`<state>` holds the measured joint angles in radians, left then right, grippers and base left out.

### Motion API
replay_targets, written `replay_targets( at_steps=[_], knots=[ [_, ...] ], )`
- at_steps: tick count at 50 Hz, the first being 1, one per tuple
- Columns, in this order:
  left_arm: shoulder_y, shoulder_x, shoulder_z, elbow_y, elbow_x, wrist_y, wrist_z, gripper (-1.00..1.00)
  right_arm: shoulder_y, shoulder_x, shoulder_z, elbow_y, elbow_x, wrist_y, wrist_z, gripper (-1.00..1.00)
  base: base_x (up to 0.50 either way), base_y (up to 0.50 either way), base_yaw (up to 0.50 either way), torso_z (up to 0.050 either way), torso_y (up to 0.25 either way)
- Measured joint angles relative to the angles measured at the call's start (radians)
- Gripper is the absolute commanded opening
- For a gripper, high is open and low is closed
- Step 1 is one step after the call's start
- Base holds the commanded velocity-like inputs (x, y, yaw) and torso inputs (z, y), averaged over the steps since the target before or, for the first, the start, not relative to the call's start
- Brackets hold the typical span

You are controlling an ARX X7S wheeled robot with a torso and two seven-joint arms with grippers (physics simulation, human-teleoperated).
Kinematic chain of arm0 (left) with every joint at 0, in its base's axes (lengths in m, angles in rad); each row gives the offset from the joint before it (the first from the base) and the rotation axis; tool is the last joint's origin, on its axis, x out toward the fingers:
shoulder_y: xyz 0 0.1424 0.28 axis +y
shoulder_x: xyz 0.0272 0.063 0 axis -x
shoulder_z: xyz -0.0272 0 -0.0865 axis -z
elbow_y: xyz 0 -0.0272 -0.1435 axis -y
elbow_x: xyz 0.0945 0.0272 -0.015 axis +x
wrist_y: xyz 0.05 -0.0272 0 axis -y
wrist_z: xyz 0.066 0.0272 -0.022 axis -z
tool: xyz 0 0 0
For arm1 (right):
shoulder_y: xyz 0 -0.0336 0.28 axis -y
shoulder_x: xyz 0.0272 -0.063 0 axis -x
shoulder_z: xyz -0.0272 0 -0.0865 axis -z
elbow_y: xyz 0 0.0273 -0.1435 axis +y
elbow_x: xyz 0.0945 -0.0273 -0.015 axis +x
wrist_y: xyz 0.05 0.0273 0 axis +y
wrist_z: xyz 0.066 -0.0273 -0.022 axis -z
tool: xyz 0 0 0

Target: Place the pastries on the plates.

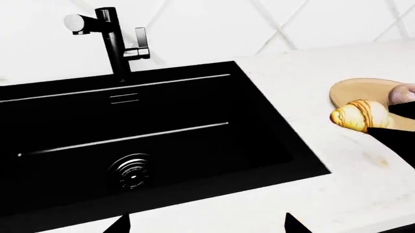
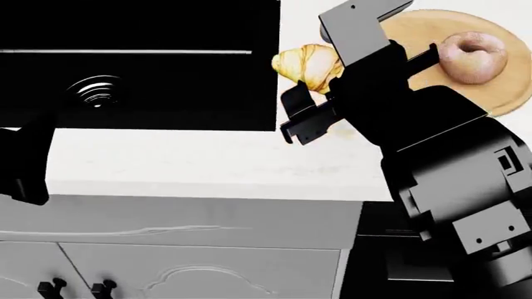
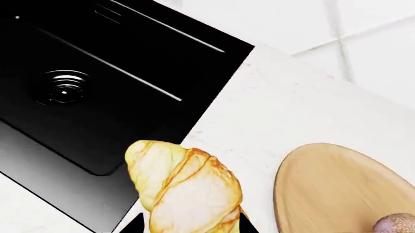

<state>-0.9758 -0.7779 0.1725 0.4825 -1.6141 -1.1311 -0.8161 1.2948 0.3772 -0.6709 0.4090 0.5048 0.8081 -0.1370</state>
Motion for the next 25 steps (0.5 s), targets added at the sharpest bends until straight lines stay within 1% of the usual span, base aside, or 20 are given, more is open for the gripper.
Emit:
replay_targets(
  at_steps=[25],
  knots=[
    [0.022, -0.011, -0.003, -0.003, 0.014, 0.019, 0.014, 1.00, 0.002, 0.000, 0.003, 0.004, 0.012, 0.004, -0.007, -1.00, 0.00, 0.50, 0.00, 0.000, 0.000]
  ],
)
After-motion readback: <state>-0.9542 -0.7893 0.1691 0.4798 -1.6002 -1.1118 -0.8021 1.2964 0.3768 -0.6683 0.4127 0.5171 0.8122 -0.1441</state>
